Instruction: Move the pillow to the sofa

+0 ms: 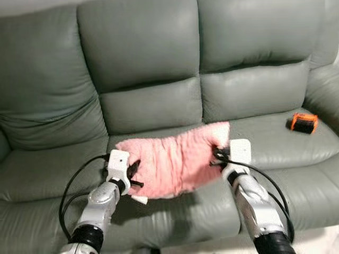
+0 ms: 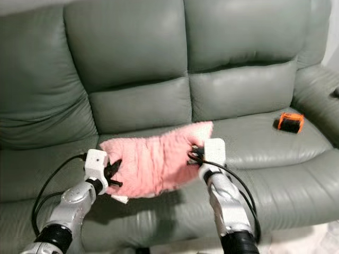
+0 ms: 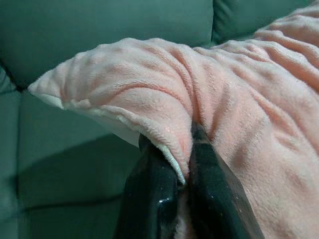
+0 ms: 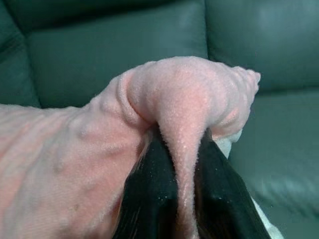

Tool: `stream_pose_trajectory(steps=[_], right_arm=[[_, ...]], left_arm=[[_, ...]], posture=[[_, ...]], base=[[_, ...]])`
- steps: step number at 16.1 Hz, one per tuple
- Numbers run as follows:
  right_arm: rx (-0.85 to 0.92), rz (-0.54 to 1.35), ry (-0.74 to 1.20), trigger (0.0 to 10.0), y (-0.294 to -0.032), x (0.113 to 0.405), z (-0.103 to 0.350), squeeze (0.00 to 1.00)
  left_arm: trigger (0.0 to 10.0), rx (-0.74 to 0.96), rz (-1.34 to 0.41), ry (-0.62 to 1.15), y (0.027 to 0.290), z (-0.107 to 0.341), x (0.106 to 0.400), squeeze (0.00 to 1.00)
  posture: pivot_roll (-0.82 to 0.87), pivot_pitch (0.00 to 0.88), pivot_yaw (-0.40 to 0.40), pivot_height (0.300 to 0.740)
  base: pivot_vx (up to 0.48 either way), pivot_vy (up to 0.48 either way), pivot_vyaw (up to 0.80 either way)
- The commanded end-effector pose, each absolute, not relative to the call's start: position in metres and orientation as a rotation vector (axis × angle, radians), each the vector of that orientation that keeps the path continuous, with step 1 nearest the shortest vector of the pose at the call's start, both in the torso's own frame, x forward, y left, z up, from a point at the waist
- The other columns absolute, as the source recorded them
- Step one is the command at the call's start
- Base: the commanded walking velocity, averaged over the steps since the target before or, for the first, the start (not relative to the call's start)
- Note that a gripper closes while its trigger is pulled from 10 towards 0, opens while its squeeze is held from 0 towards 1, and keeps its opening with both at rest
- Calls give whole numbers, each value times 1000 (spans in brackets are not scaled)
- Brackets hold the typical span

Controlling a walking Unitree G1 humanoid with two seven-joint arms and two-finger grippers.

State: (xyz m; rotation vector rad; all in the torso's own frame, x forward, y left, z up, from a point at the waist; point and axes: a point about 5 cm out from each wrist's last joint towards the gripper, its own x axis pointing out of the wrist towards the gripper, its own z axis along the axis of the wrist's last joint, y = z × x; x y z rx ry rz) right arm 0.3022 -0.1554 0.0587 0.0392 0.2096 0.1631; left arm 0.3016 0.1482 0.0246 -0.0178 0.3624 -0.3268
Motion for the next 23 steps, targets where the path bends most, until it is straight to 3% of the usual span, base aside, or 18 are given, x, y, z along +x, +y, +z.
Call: stream_pose_trajectory(steps=[1,10,11,12,18,23], right_arm=[[76,178,210,10000,-155,299,52,0],[62,219,113,10000,-144,304,53,0],[84,232,107,10000,-141,306,53,0],[82,233,103,10000,-140,308,54,1000],[76,229,83,10000,-137,323,62,1000],[89,302,134,10000,-127,307,44,1000]], left_arm=[[10000,45,-307,323,154,34,314,0],[10000,168,-18,206,178,68,349,0],[10000,169,26,201,184,69,348,247],[10000,177,66,204,189,69,348,1000],[10000,179,147,219,200,62,341,1000],[10000,163,156,242,198,53,335,1000]], posture=[[-137,237,149,740],[-115,377,157,740],[-111,391,149,740],[-110,393,149,740],[-101,405,139,740],[-104,410,129,740]], base=[[0,0,0],[0,0,0],[0,0,0],[0,0,0],[0,0,0],[0,0,0]])
